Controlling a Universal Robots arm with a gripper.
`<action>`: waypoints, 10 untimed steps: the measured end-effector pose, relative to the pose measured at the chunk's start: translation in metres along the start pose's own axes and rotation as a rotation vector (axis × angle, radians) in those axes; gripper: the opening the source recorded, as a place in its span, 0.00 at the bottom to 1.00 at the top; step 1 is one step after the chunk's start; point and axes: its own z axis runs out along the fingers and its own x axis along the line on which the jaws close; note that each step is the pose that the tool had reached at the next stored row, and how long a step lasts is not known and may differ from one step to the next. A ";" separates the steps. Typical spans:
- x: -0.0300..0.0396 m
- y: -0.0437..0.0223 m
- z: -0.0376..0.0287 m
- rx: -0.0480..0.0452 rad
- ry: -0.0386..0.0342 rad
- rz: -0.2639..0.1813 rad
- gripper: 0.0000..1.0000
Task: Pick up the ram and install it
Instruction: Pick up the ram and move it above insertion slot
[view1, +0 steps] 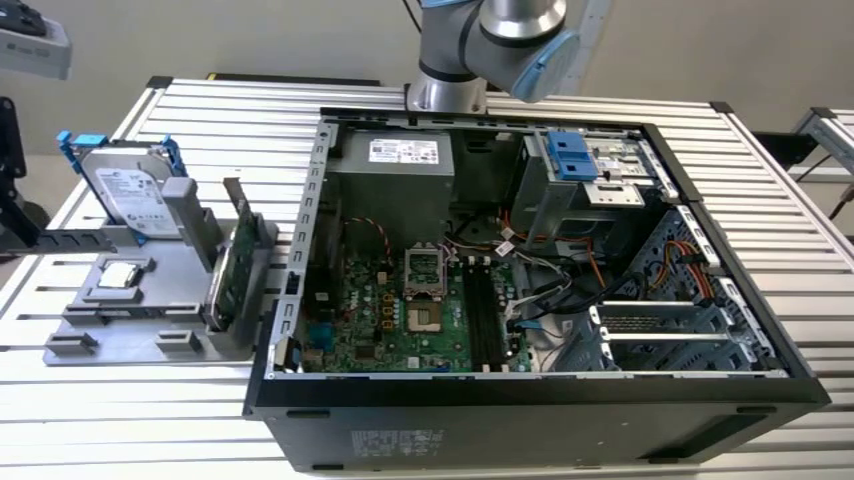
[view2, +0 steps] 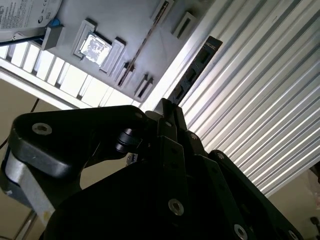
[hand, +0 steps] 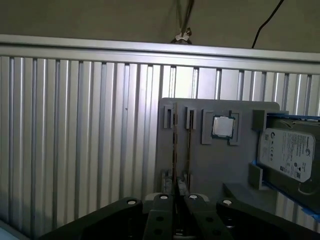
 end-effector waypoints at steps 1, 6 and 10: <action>0.0000 0.0000 -0.0009 0.0000 0.0000 0.000 0.00; 0.0000 0.0003 -0.0055 0.0001 0.0000 0.000 0.00; 0.0000 0.0005 -0.0093 0.0000 0.0000 0.000 0.00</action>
